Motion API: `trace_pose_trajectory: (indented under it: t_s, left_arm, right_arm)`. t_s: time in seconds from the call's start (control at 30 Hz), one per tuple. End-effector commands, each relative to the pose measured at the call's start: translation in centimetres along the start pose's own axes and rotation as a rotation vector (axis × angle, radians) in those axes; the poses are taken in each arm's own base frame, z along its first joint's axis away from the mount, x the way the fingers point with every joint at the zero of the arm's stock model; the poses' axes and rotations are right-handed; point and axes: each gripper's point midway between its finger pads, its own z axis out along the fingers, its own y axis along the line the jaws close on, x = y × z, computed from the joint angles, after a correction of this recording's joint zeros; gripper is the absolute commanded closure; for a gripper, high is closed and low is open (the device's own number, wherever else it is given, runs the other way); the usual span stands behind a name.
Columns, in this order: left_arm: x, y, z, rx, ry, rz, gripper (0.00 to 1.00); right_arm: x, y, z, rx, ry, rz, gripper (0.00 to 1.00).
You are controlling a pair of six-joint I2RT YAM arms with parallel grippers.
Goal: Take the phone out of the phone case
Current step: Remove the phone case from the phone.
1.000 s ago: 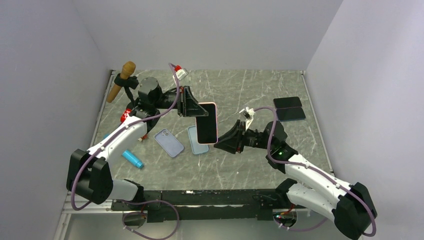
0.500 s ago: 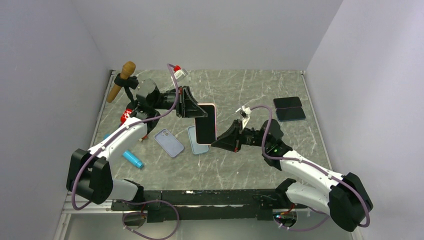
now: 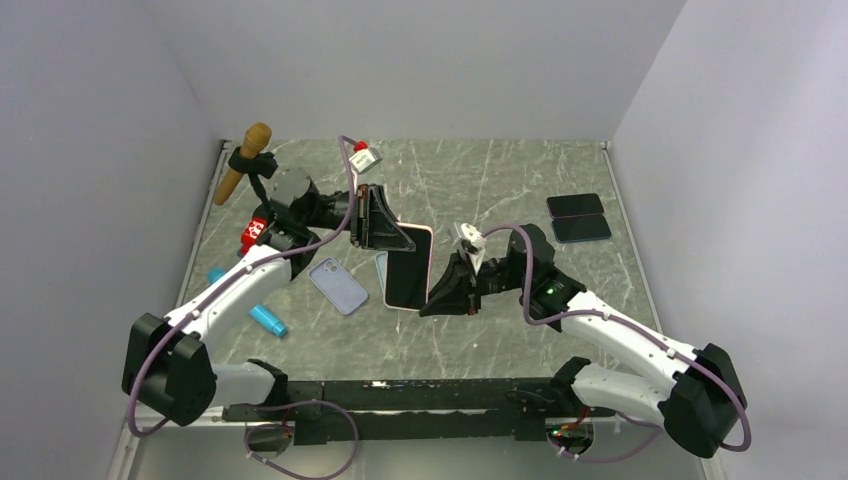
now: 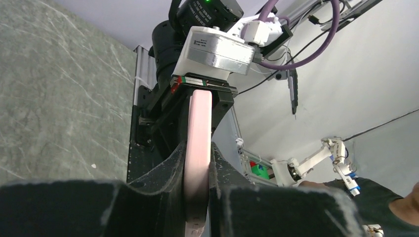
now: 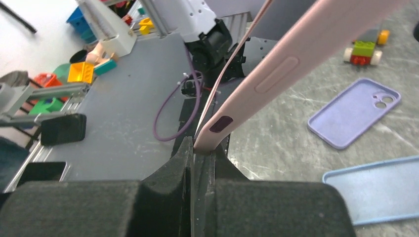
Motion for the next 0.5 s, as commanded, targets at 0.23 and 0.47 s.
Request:
trace_pose_trajectory:
  t_s: [0.23,0.47]
  left_arm:
    - [-0.2,-3.8,2.8,0.067,0.035,-0.211,1.00]
    - [-0.1,-4.1,3.1,0.113,0.029,-0.266,1.00]
  right_arm:
    - [-8.9,0.5,0.5,-0.010,-0.151,-0.426,1.00]
    - [-11.3,0.1,0.4,0.037,-0.143,-0.499,1.00]
